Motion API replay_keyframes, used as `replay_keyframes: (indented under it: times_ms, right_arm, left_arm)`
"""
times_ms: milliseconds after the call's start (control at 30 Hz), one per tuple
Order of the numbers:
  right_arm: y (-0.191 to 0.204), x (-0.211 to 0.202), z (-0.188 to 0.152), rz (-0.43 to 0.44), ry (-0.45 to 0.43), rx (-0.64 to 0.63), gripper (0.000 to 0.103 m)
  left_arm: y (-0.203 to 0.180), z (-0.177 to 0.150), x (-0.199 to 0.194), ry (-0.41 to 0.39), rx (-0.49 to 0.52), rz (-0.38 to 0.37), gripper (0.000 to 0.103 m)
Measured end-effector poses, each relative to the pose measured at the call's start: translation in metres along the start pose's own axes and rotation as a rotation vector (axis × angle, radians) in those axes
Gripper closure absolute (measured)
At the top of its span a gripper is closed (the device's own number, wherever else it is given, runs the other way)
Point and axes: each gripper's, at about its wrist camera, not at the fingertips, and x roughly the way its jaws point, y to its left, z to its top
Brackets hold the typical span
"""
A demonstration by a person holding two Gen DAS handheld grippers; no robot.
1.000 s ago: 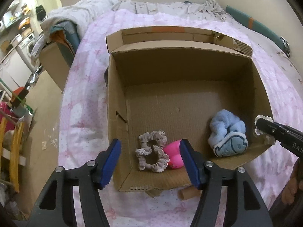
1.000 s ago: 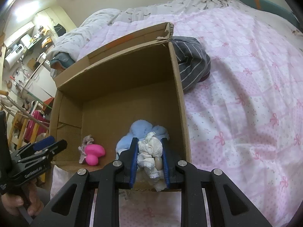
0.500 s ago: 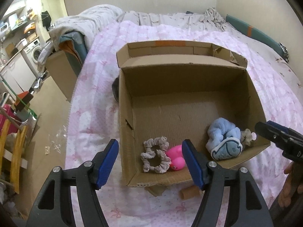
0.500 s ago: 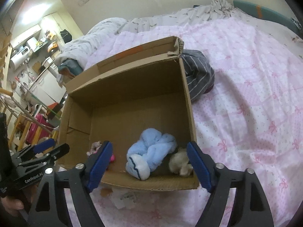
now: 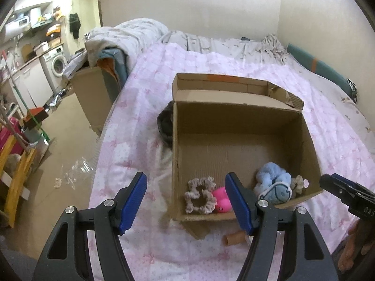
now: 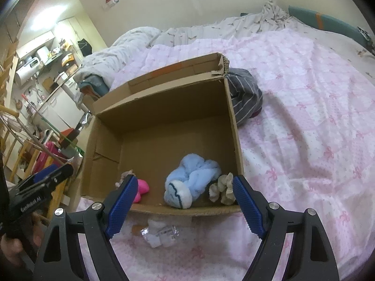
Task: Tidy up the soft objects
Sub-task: 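Move both grippers back out of the box toward the remaining items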
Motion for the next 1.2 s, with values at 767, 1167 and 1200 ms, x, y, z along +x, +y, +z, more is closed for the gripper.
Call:
replay_keyframes:
  times_ms: [767, 1167, 1200]
  right_arm:
    - [0.022, -0.02, -0.052, 0.021, 0.062, 0.032, 0.015]
    - [0.015, -0.001, -0.055, 0.013, 0.14, 0.095, 0.015]
    - [0.012, 0.001, -0.055, 0.012, 0.148, 0.111, 0.015]
  left_arm:
    - [0.022, -0.044, -0.029, 0.022, -0.04, -0.012, 0.033]
    - [0.045, -0.065, 0.033, 0.289, -0.207, -0.022, 0.031]
    - [0.044, -0.067, 0.037, 0.303, -0.211, -0.021, 0.031]
